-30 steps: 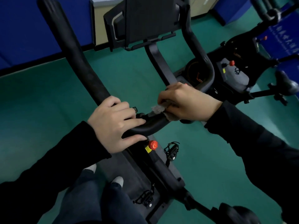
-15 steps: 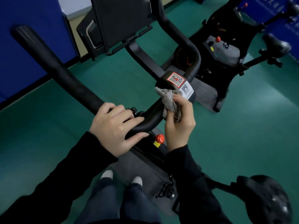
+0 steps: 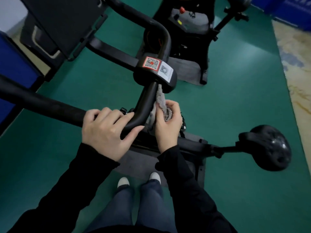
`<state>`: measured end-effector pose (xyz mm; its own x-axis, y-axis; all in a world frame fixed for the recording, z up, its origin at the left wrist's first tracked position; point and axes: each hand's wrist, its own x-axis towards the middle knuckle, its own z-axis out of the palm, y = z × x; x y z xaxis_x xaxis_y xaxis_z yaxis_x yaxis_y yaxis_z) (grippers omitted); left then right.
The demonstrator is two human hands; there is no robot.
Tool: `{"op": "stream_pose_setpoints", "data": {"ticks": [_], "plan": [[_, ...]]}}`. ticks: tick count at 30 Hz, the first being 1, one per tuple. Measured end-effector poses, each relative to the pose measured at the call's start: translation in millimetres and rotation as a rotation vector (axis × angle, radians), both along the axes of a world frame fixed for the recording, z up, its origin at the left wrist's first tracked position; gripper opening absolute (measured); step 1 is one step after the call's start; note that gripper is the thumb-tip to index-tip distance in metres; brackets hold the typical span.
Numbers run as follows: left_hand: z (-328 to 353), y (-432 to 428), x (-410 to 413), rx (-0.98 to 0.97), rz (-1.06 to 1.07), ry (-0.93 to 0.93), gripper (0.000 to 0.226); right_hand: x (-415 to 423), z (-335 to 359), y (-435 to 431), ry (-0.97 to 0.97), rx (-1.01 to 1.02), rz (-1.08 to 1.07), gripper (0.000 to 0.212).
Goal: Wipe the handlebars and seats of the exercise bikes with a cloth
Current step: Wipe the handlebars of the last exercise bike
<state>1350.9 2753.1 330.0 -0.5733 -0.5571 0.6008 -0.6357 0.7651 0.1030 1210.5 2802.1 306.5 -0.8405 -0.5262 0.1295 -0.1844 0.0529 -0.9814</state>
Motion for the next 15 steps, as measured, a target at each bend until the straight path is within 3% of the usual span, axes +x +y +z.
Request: {"op": "stream_pose_setpoints", "data": {"ticks": [7, 15], "plan": [[2.8, 2.6, 1.9, 0.031, -0.003, -0.058, 0.039, -14.4, 2.5, 42.6, 0.006, 0.038, -0.097, 0.015], [13.5, 28.1, -15.3, 0.081, -0.140, -0.024, 0.047, -33.5, 10.3, 110.1, 0.033, 0.055, -0.035, 0.011]]}}
